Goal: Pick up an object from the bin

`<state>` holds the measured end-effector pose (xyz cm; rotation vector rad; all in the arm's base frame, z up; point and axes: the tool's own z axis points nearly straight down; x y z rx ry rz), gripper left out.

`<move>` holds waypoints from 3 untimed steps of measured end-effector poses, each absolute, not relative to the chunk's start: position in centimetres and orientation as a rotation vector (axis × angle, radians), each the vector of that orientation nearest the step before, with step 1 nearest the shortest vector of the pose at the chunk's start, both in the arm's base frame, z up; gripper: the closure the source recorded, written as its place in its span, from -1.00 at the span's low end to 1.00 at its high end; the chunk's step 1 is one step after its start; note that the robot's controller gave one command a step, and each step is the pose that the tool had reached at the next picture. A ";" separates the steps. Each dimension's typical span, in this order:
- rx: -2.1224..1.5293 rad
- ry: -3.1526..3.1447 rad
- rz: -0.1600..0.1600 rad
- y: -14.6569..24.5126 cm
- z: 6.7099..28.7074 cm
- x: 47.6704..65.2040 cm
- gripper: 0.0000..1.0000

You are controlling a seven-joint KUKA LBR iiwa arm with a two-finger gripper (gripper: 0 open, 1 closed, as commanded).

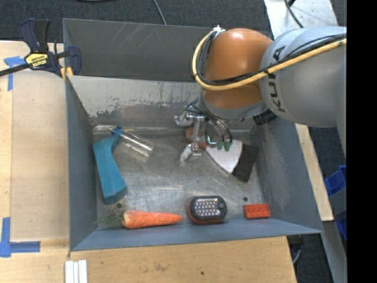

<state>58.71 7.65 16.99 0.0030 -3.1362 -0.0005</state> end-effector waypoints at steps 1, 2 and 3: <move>0.001 -3.145 -0.002 7.6 17.5 58.9 -1.00; 0.060 -3.144 0.001 10.3 18.5 58.9 -1.00; 0.175 -3.140 -0.003 11.4 20.1 61.0 -1.00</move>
Offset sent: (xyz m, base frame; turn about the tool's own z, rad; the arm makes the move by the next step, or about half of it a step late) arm 0.0004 0.0477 0.0222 -0.0642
